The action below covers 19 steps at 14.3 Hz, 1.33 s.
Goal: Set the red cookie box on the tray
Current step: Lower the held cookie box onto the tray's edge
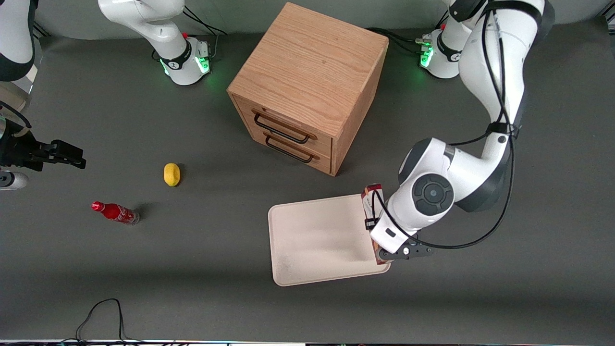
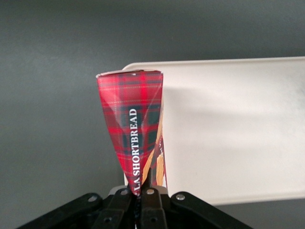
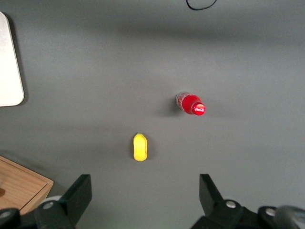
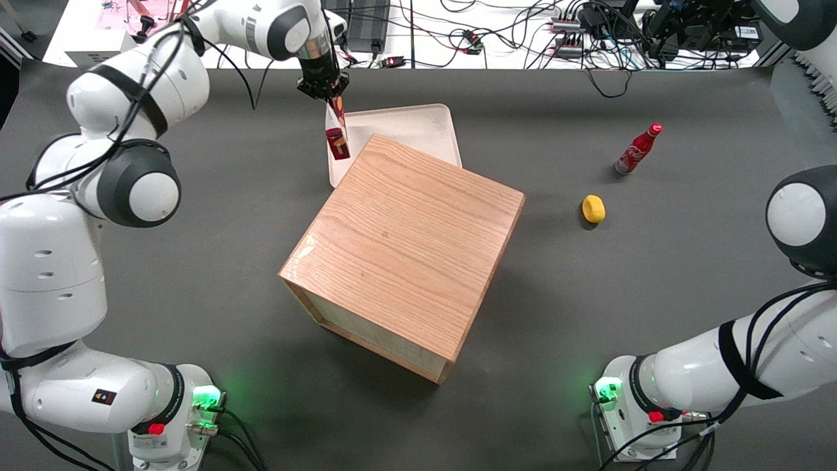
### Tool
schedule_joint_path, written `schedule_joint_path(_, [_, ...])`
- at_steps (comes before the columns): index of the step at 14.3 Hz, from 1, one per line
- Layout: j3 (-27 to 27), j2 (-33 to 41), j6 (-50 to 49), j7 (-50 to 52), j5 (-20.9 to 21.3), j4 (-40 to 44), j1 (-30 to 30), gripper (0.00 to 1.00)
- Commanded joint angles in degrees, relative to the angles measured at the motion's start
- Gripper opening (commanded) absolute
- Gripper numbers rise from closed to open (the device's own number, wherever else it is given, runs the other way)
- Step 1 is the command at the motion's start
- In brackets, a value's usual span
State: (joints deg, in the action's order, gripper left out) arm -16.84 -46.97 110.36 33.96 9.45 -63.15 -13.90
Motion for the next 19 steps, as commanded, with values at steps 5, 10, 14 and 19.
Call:
schedule_joint_path(5, [1.7,-5.6,4.8,-0.5,1.7,2.5,-0.8,0.00])
schedule_joint_path(10, [1.8,-6.4,5.3,-0.2,1.7,2.2,-0.8,0.00])
schedule_joint_path(14, [1.8,-6.4,5.7,0.1,1.7,1.6,-0.7,0.00])
schedule_joint_path(19, [1.8,-6.1,5.7,0.6,1.8,1.1,-0.7,1.00])
